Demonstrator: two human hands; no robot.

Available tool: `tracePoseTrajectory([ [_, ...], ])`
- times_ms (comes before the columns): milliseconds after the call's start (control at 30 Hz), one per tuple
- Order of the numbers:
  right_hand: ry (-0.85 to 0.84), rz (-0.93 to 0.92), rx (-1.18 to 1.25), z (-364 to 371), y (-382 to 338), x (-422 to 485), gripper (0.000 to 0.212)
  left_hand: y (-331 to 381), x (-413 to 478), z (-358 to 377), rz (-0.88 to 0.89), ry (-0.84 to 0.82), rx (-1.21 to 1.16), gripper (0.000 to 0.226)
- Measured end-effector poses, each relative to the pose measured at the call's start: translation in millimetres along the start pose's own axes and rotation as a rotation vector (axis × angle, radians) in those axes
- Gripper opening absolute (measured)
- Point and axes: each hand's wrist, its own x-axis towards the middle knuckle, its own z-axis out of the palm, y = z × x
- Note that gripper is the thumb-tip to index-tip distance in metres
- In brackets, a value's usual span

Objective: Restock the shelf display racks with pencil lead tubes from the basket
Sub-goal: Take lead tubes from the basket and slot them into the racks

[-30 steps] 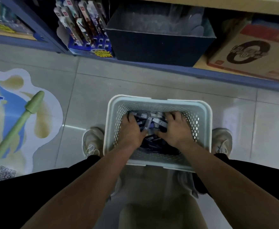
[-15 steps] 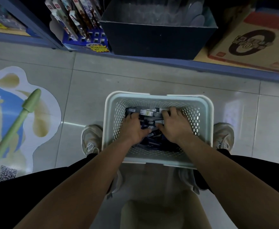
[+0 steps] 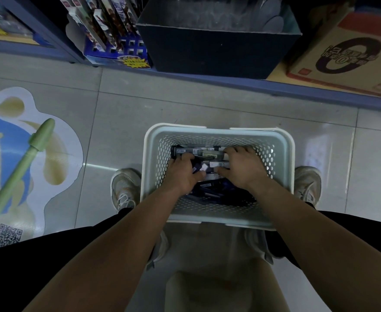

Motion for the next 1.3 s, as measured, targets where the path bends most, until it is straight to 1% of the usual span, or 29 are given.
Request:
tracePoseTrajectory([
  [67, 0.014, 0.023, 0.075, -2.5, -0.1, 1.5, 0.07, -0.6, 1.6, -0.1, 0.017, 0.01, -0.025, 0.058],
  [100, 0.013, 0.031, 0.098, -3.3, -0.6, 1.6, 0.071, -0.7, 1.9, -0.4, 0.026, 0.007, -0.013, 0.058],
  [200, -0.011, 0.04, 0.142, -5.5, -1.1, 1.7, 0.07, 0.1, 0.8, -0.1, 0.062, -0.03, 0.074, 0.065],
  [300, -0.026, 0.052, 0.23, -11.3, 0.1, 1.9, 0.058, 0.1, -0.5, 0.7, 0.064, -0.061, 0.074, 0.071],
  [367, -0.028, 0.075, 0.28, -14.3, 0.4, 1.6, 0.052, -0.3, -0.6, -0.7, 0.048, -0.044, -0.017, 0.064],
  [467, 0.002, 0.076, 0.328, -13.1, 1.2, 1.7, 0.051, -0.5, -1.9, -2.9, 0.065, -0.011, -0.153, 0.055],
  [633, 0.007, 0.027, 0.344, -12.4, -0.1, 0.2, 0.052, 3.8, -10.4, -5.8, 0.046, 0.061, -0.318, 0.054],
  [767, 0.005, 0.016, 0.342, -12.6, 1.5, -1.0, 0.046, 6.1, -11.4, -6.6, -0.012, 0.097, -0.458, 0.045],
  [867, 0.007, -0.008, 0.396, -12.4, -1.3, -0.2, 0.041, 6.2, -12.0, -5.5, -0.042, 0.111, -0.589, 0.055],
  [933, 0.022, -0.032, 0.43, -12.6, -5.2, 0.2, 0.036, 8.2, -14.6, -6.0, -0.058, 0.116, -0.683, 0.057],
  [1000, 0.032, -0.042, 0.478, -12.0, -10.6, -0.7, 0.033, 8.0, -17.3, -4.2, -0.102, 0.122, -0.786, 0.052],
  [1067, 0.023, -0.052, 0.501, -10.2, -18.0, -1.6, 0.032, 8.6, -19.0, -0.5, -0.15, 0.136, -0.872, 0.043],
  [1167, -0.03, -0.071, 0.606, -7.0, -30.7, -3.2, 0.03, 11.1, -18.2, 1.4, -0.236, 0.147, -0.961, 0.028],
  [1200, -0.036, -0.073, 0.635, -5.6, -33.8, -4.2, 0.027, 10.6, -17.0, 1.6, -0.257, 0.143, -0.985, 0.026],
  [1300, 0.006, -0.09, 0.665, -0.8, -39.9, -8.8, 0.02, 10.3, -15.1, -0.6, -0.246, 0.108, -0.97, 0.032],
])
